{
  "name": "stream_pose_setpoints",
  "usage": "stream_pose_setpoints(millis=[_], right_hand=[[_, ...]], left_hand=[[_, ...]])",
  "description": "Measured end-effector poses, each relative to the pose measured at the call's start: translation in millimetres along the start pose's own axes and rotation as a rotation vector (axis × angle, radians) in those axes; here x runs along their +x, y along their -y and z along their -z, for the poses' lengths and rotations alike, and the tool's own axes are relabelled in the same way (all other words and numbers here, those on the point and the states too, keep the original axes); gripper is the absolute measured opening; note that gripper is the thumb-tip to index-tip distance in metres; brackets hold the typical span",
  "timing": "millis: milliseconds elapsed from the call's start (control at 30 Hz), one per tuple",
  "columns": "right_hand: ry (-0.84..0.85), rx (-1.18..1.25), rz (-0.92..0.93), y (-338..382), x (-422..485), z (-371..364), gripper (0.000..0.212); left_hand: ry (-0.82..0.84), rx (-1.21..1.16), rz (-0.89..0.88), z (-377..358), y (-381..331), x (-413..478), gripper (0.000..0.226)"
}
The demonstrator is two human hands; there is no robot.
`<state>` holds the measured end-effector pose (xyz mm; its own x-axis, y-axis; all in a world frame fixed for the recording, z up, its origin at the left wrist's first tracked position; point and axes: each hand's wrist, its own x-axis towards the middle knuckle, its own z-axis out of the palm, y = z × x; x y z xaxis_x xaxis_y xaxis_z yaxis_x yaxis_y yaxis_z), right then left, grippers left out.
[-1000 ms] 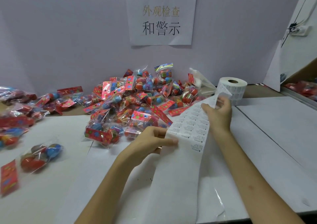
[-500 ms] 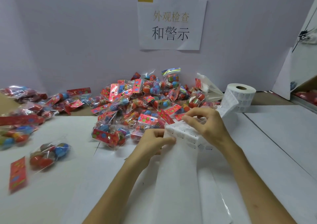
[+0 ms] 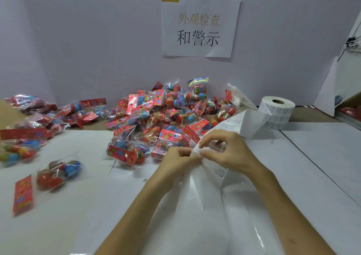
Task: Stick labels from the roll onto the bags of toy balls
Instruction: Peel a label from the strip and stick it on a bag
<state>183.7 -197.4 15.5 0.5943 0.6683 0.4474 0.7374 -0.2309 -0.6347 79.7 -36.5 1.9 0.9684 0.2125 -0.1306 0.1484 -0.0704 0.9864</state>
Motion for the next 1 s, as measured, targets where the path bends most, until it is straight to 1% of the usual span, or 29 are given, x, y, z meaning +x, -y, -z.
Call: stream_pose_setpoints(millis=[67,133,300,433,567,733,833,1000], right_hand=[[0.043,-0.004,-0.004,2.3,-0.7,-1.4,0.017],[0.060,0.000,-0.022,1.9,-1.1,0.3,0.019],[0.110,-0.001,-0.088,0.3,-1.4,2.9,0.024],[0.075,0.032,-0.071,1.2,-0.7,3.1,0.016],[0.053,0.065,-0.090,-0.5,-1.6,4.7,0.016],[0.025,0.060,-0.104,-3.6,-1.8,4.3,0.011],[0.008,0.058,-0.126,-3.6,-1.6,3.4,0.011],[-0.031,0.010,-0.154,-3.3,0.3,3.7,0.011]], left_hand=[[-0.006,-0.011,0.002,0.2,-0.8,-0.9,0.014],[0.003,-0.012,0.008,0.3,-1.4,-1.1,0.014],[0.077,-0.101,0.031,2.4,-3.2,-1.1,0.021],[0.112,-0.061,0.035,3.8,-4.6,-2.0,0.022],[0.089,-0.062,0.029,4.1,-2.0,0.5,0.026],[0.095,-0.060,0.013,2.7,-0.2,0.6,0.022],[0.081,-0.037,0.009,2.0,0.4,1.1,0.022],[0.113,-0.021,0.018,1.8,0.4,4.1,0.027]])
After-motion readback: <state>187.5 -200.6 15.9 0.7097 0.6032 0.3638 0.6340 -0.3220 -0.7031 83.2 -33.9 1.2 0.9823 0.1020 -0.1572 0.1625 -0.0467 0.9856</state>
